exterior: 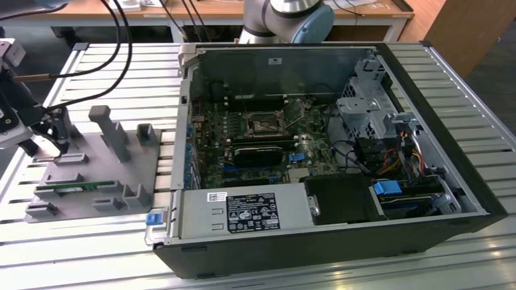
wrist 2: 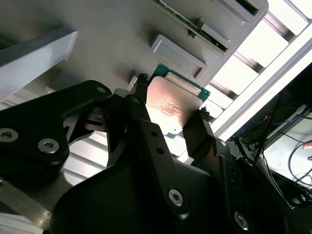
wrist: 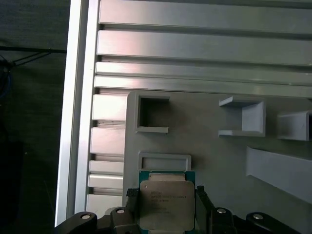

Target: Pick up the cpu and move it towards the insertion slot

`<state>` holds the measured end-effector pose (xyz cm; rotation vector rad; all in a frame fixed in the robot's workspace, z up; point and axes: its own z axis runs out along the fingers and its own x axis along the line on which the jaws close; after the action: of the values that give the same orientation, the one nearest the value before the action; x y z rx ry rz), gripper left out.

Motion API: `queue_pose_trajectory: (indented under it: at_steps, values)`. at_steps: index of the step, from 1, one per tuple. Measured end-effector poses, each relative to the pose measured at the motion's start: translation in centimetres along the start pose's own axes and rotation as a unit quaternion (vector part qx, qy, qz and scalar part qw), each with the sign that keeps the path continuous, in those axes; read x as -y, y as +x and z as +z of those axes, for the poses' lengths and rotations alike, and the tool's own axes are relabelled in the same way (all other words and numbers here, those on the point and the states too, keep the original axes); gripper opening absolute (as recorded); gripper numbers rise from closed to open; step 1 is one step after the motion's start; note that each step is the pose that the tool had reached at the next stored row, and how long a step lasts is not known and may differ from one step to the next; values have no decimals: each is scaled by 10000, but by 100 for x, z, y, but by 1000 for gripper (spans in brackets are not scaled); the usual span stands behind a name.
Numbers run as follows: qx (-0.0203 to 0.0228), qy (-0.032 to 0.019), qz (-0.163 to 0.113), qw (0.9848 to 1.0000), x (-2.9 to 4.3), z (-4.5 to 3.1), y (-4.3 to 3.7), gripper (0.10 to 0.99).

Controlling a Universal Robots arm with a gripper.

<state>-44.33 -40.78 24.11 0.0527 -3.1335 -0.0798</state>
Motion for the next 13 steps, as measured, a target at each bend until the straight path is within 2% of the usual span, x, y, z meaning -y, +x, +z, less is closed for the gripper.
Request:
queue_pose_trajectory:
  at_steps: [13]
  values:
    - [1,-1,0,10000,-5,-63,0,541]
